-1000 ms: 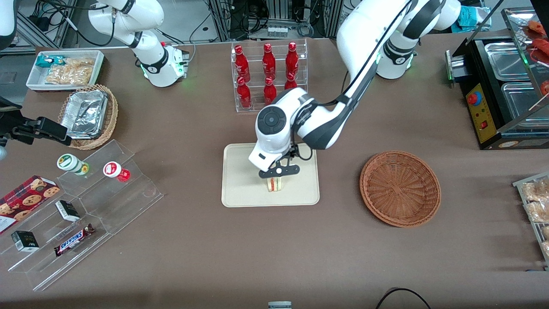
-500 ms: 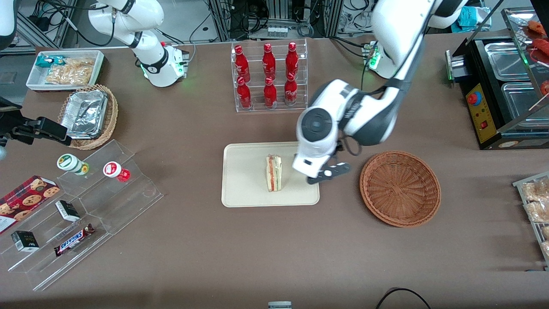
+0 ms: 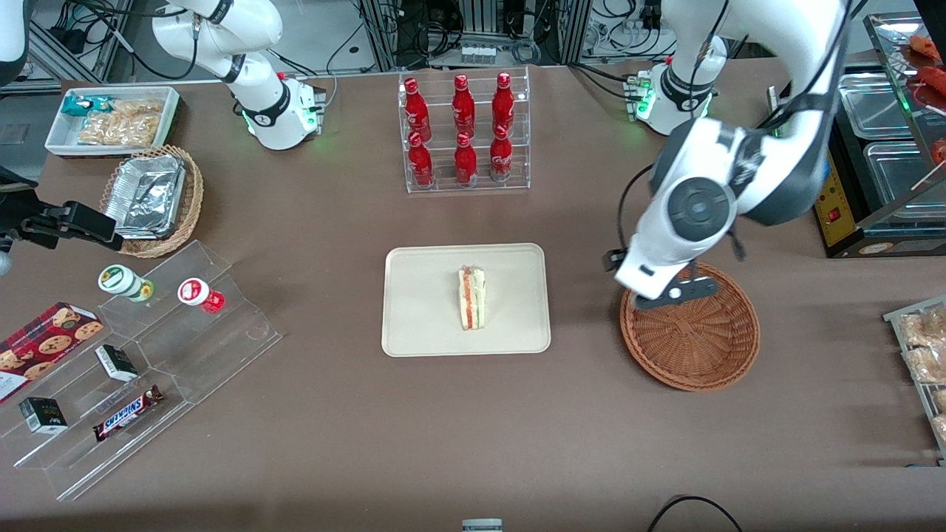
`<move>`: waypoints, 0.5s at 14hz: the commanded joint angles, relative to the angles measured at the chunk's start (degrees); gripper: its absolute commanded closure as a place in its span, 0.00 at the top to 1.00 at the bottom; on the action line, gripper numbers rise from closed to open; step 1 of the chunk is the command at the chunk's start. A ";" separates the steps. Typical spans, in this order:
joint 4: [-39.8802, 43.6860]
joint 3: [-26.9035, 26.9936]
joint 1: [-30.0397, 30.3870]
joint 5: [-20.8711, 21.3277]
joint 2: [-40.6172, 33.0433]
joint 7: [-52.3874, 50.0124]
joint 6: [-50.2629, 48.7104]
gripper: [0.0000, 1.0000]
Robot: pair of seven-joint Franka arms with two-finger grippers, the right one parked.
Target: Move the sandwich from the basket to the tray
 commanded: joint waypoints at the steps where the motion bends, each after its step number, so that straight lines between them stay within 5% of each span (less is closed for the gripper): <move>1: -5.51 -0.57 4.52 -0.49 -7.57 6.94 -1.93 1.00; 7: -4.99 -2.66 18.03 -2.85 -14.70 24.25 -10.54 1.00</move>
